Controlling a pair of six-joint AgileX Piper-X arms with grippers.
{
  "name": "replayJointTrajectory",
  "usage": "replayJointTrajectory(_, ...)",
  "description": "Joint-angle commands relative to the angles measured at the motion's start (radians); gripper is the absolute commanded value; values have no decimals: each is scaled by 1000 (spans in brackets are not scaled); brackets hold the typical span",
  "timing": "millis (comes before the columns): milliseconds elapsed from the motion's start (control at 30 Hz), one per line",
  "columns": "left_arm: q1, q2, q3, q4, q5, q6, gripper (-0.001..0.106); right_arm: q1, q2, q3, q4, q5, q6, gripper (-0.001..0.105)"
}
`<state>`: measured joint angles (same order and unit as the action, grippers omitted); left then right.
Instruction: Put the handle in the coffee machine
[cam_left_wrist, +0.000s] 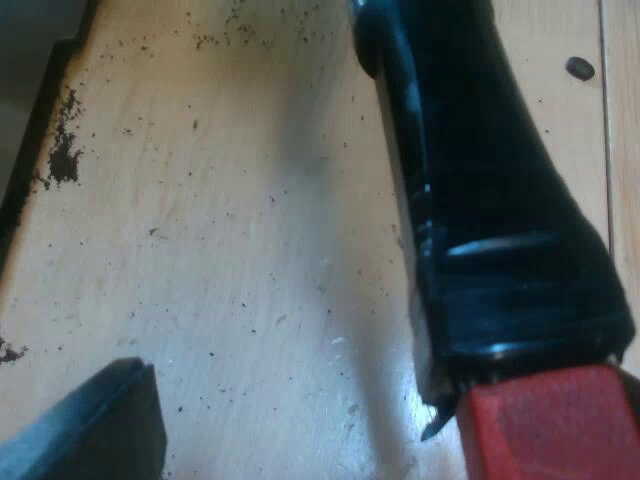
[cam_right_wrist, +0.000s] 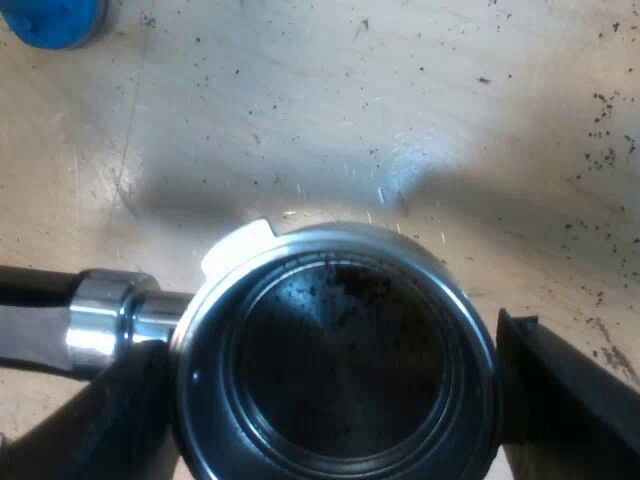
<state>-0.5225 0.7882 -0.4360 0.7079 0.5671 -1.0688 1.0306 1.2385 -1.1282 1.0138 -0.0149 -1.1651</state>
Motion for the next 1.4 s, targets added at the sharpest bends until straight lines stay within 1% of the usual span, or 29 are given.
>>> replayJointTrajectory(33,2,-3,-4,-5,16,-5,72,-4,-16,-15,-8,-14,2,0)
replayJointTrajectory(67,2,-3,-4,-5,16,-5,69,-4,-16,-15,-8,-14,2,0)
replayJointTrajectory(100,2,-3,-4,-5,16,-5,63,-4,-16,-15,-8,-14,3,0)
replayJointTrajectory(133,2,-3,-4,-5,16,-5,55,-4,-16,-15,-8,-14,4,0)
replayJointTrajectory(167,2,-3,-4,-5,16,-5,50,-4,-16,-15,-8,-14,8,0)
replayJointTrajectory(233,2,-3,-4,-5,29,-5,31,-4,-16,-15,-8,-14,19,0)
replayJointTrajectory(267,2,-3,-4,-5,35,-5,26,-4,-16,-15,-8,-14,19,0)
replayJointTrajectory(333,2,-3,-4,-5,51,-5,6,-4,-16,-15,-8,-14,19,0)
replayJointTrajectory(367,2,-3,-4,-5,54,-5,0,-4,-16,-15,-8,-14,19,0)
replayJointTrajectory(500,2,-3,-4,-5,60,-3,0,-4,-16,-15,-8,-8,27,0)
replayJointTrajectory(567,2,-3,-4,-5,60,-3,0,-4,-16,-15,-8,-8,27,7)
replayJointTrajectory(600,2,-3,-4,-5,60,-3,0,-4,-16,-15,-8,-4,27,16)
replayJointTrajectory(633,2,-3,-4,-5,60,-3,0,-4,-16,-15,-8,-3,27,29)
replayJointTrajectory(667,2,-3,-4,-5,60,-3,0,-4,-16,-15,-8,-4,27,37)
replayJointTrajectory(700,2,-3,-4,-5,60,-3,0,-4,-16,-15,-8,15,23,54)
replayJointTrajectory(733,2,-3,-4,-5,60,-3,0,-4,-16,-15,-8,15,15,67)
replayJointTrajectory(767,2,-3,-4,-5,60,-3,0,-4,-16,-15,-8,15,10,75)
replayJointTrajectory(800,2,-3,-4,-5,60,-3,0,-4,-16,-15,-8,15,-3,89)
replayJointTrajectory(833,2,-3,-4,-5,60,-3,0,-4,-16,-15,-8,15,-30,99)
replayJointTrajectory(900,2,-3,-4,-5,60,-3,0,-4,-16,-15,-8,15,-43,105)
replayJointTrajectory(1100,2,-3,-4,-2,60,-5,0,-4,-22,-21,-8,57,-47,105)
replayJointTrajectory(1267,2,-3,-4,37,60,-5,0,-4,-61,-25,-35,70,-54,105)
replayJointTrajectory(1367,26,-3,-4,54,66,-5,0,4,-94,-25,-77,95,-59,105)
replayJointTrajectory(1400,52,-3,-4,59,68,-8,0,12,-104,-25,-91,107,-67,105)
